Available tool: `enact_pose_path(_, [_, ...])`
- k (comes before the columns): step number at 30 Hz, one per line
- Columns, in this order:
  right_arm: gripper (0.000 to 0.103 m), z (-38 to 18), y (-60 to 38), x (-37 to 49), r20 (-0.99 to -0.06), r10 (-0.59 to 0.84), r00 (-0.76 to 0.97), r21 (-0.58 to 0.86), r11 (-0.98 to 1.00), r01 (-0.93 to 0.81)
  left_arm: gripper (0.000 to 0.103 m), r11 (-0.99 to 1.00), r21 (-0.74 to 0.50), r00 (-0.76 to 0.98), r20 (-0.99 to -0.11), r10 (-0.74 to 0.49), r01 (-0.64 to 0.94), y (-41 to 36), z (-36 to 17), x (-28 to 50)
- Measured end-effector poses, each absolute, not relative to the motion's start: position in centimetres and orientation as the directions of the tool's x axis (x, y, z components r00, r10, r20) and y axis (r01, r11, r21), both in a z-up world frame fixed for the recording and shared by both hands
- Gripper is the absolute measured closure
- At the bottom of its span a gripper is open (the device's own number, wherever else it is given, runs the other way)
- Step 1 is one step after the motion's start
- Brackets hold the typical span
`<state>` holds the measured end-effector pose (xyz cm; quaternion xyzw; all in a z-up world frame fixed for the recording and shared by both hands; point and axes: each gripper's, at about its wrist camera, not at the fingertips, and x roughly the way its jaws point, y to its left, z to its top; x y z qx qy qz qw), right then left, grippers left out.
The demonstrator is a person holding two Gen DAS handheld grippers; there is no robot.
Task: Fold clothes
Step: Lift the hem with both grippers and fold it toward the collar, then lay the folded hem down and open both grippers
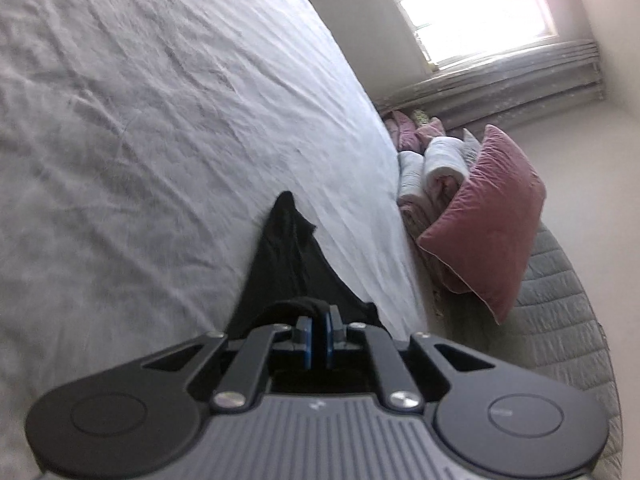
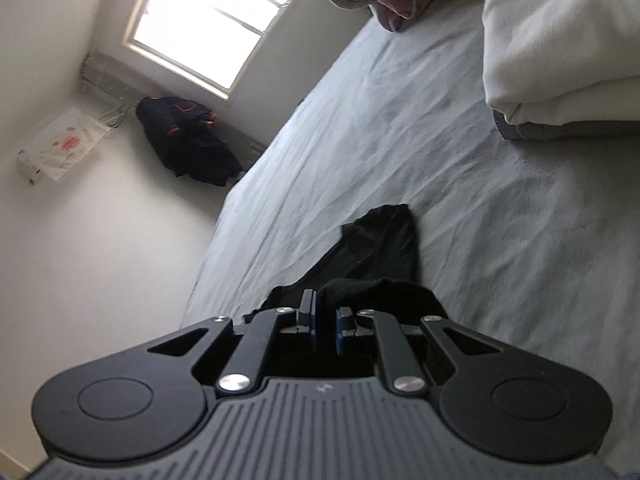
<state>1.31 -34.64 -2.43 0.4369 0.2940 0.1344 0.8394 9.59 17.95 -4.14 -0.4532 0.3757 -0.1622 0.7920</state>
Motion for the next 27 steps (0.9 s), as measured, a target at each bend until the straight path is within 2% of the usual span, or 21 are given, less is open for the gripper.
enact_pose_path(6, [0.09,-3.8,-34.9,3.0,-0.415,0.472,0.778,0.803,0.592,0.069,0.097,0.565,-0.817,0.655,-0.492,-0.574,-0.119,17.5,-5.4,11.9])
enact_pose_path(10, [0.085,-4.8,-35.4,3.6,-0.452,0.464,0.762,0.806,0.579,0.126,0.095,0.564,-0.812,0.657,-0.509,-0.556,-0.151,17.6,-6.5,12.7])
enact_pose_path(12, [0.083,-5.0,-35.9,3.6,-0.452,0.466,0.761,0.816,0.561,0.14,0.085,0.556,-0.818,0.669,-0.498,-0.552,-0.149,17.8,-6.7,12.7])
enact_pose_path(13, [0.076,-4.9,-36.0,3.4,-0.447,0.458,0.768,0.816,0.561,0.141,0.079,0.564,-0.814,0.679,-0.494,-0.543,-0.141,17.9,-6.5,12.5])
enact_pose_path(14, [0.062,-4.8,-36.2,3.1,-0.444,0.448,0.776,0.814,0.563,0.141,0.068,0.572,-0.809,0.688,-0.491,-0.534,-0.133,17.9,-6.3,12.4])
enact_pose_path(15, [0.058,-4.6,-36.3,2.9,-0.442,0.434,0.785,0.809,0.572,0.139,0.062,0.588,-0.799,0.696,-0.494,-0.522,-0.126,18.0,-6.0,12.2])
enact_pose_path(16, [0.056,-4.4,-36.5,2.7,-0.44,0.42,0.794,0.802,0.582,0.136,0.061,0.601,-0.79,0.696,-0.5,-0.516,-0.121,18.0,-5.7,12.1])
enact_pose_path(21, [0.056,-3.9,-36.8,1.5,-0.469,0.4,0.788,0.782,0.602,0.16,0.047,0.654,-0.748,0.669,-0.542,-0.508,-0.11,18.3,-4.9,11.2])
enact_pose_path(27, [0.055,-3.8,-36.7,-0.7,-0.512,0.388,0.766,0.754,0.63,0.185,0.039,0.733,-0.676,0.611,-0.614,-0.5,-0.08,18.3,-4.4,9.0])
